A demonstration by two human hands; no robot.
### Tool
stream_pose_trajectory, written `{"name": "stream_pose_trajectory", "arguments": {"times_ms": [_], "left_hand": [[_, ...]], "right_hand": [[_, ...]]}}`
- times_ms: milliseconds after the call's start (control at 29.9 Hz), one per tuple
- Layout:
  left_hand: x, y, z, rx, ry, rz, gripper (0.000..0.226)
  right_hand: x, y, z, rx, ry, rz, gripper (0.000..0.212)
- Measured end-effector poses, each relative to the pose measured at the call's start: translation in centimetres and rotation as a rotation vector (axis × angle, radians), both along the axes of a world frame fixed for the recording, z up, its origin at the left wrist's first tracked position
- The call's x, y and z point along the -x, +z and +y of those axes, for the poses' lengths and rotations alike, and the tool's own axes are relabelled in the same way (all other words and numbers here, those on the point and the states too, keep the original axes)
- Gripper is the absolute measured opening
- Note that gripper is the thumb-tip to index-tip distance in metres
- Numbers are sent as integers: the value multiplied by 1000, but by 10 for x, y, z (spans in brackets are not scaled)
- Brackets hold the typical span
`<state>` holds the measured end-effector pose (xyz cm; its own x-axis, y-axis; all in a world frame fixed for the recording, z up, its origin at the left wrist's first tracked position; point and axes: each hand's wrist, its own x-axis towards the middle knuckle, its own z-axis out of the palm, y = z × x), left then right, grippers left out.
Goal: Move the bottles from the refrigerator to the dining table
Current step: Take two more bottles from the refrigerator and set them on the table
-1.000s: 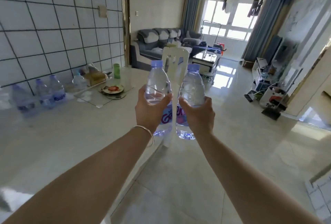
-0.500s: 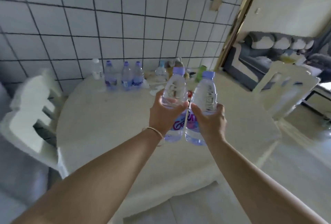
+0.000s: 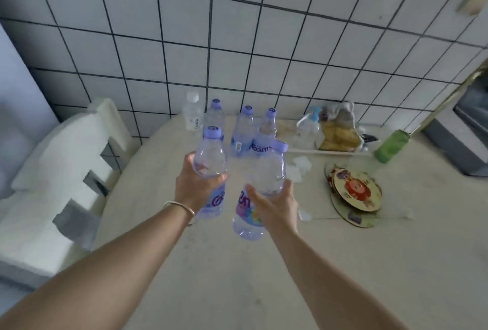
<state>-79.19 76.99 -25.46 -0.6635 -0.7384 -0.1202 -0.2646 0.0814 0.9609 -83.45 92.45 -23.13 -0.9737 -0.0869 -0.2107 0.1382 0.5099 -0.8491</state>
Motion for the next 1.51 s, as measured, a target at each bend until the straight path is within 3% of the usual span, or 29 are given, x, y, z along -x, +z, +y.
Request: {"name": "stream_pose_trajectory", "arguments": {"times_ms": [134,268,569,1138,1339,1439,1473,1506], "left_hand": [[37,-24,-37,-18,95,-8,66],[65,-35,-67,113,139,-28,73],[96,-64,-123,195,156,-55,68],[109,-93,-133,130,104,-36,71],[104,-88,-131,173,25,-58,62],[102,-86,-130,158,-20,-16,45],[98,-87,-129,144,-24,-11,47],[94,-90,-126,130,-19,-14,66]], "right_hand": [[51,-17,-48,-63,63,-16,63],[89,-36,-90,-42,132,-6,71],[135,-60,-149,-6,186,88,66],[139,-99,-171,-10,278,104,77],[135,-101,-165,0,315,109,79],[130,-102,-159,-15,358,84,83],[128,-104,-155,-13,366,75,85],[126,-103,-150,-19,370,70,87]]}}
